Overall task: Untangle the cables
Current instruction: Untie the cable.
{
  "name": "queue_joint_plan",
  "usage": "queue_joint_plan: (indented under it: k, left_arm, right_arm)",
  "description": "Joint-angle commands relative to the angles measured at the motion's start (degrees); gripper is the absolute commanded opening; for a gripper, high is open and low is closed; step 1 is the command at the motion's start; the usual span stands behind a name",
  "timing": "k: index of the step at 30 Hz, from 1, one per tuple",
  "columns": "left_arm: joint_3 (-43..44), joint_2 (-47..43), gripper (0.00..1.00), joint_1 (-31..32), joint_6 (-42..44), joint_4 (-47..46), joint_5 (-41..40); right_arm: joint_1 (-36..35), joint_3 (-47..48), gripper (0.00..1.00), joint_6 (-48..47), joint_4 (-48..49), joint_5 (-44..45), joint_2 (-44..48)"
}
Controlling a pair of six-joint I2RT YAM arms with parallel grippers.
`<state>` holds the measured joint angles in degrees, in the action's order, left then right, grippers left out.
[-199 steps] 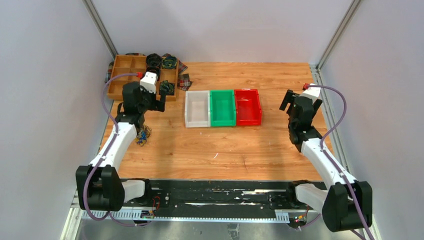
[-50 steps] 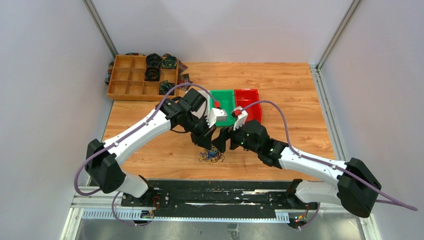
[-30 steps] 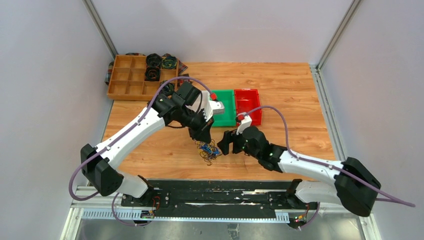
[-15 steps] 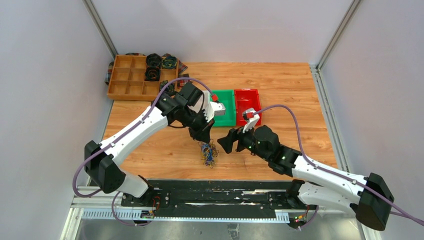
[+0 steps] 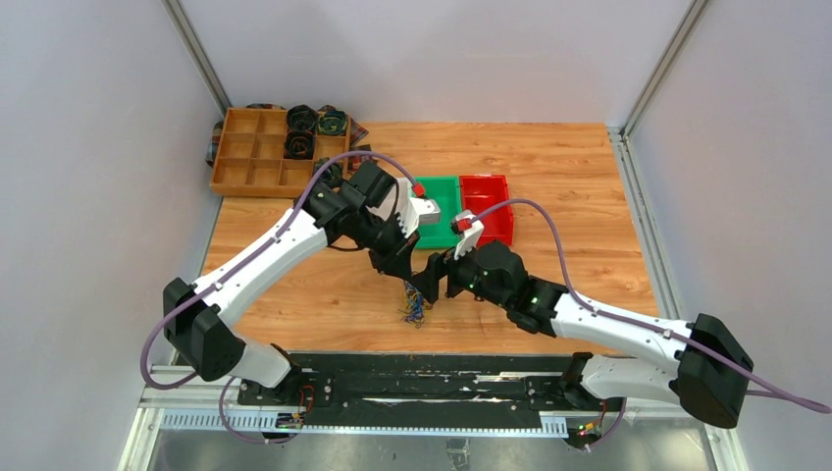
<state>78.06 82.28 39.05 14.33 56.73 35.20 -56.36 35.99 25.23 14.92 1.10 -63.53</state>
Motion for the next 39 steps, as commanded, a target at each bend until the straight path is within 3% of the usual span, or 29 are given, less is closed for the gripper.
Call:
queue_joint_plan:
  k: [1,10,21,39]
  left_arm:
    - [2.11,-2.82,0.01,-0.24,-1.49,-0.45,1.51]
    - [2.67,-4.96,0.01,-0.21,-1.92,2.59,5.35]
    - [5.82,-3.66,0.01,-0.25,-2.31,4.36,8.61]
    - [24.78,-4.43,0.00,-0.27,1.68,8.79,1.19]
  right_arm:
    - [-0.95,2.67,0.79,-0.80,2.91,1.82,-2.08]
    - [-0.95,2.23,0.74,0.07,5.79,9.01,-4.33]
    - [-1.12,6.38,0.73,3.77,8.76,7.29,-13.56]
    - [-1.12,-5.27,0.71,7.99,11.04,11.89,-17.33]
